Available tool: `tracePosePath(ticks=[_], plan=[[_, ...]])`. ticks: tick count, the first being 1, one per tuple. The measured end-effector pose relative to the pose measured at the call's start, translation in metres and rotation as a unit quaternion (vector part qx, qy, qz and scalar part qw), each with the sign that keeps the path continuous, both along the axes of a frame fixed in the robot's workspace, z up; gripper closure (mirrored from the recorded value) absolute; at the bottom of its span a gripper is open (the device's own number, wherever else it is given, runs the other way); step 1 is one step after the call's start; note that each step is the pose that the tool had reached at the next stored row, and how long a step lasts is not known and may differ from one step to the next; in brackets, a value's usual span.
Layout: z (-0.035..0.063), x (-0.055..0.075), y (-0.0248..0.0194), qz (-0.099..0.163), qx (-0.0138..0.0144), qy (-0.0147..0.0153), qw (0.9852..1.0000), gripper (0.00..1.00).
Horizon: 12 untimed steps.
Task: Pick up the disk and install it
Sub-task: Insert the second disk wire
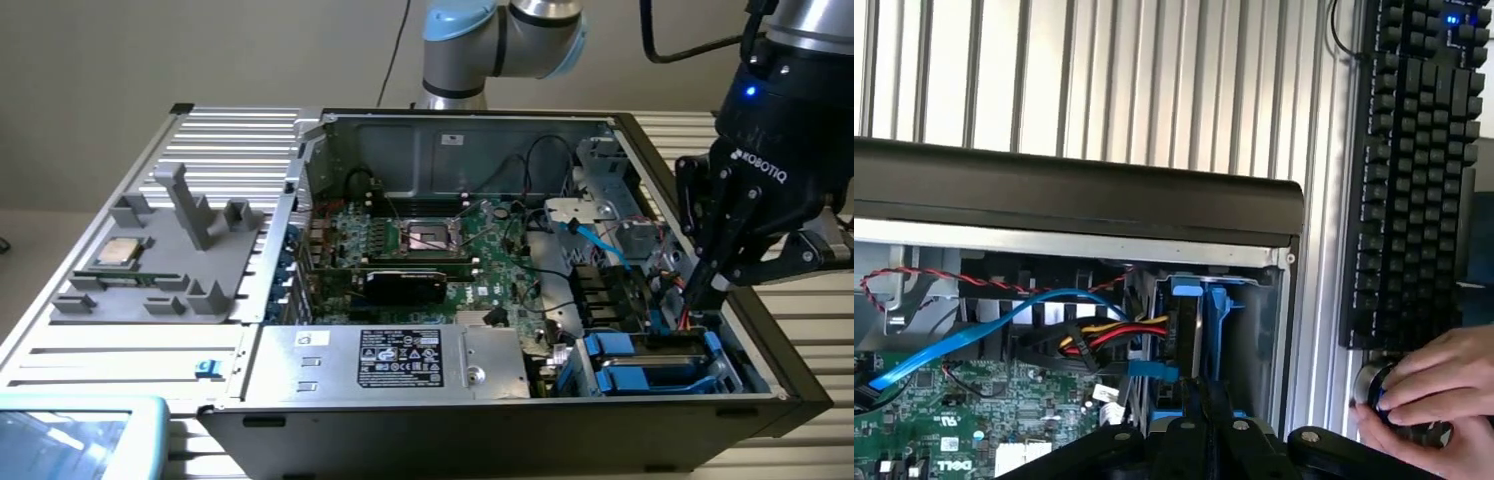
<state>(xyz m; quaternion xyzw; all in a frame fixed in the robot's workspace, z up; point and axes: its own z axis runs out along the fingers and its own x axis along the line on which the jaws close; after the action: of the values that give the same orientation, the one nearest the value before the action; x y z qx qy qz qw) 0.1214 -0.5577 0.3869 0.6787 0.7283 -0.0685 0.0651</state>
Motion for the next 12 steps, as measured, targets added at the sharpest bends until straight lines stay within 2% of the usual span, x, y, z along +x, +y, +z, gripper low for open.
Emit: tracePosePath(ticks=[3, 6, 9, 12], plan=[[0.0, -0.0001, 0.0, 0.001, 0.0, 0.0, 1.0, 0.89], [-0.0001, -0.0001, 0.0, 0.025, 0.0, 0.0, 0.9997, 0.89], [-0.0003, -0.0001, 0.0, 0.052, 0.0, 0.0, 0.9987, 0.89], [-0.0008, -0.0001, 0.0001, 0.08, 0.0003, 0.0, 0.9968, 0.89]])
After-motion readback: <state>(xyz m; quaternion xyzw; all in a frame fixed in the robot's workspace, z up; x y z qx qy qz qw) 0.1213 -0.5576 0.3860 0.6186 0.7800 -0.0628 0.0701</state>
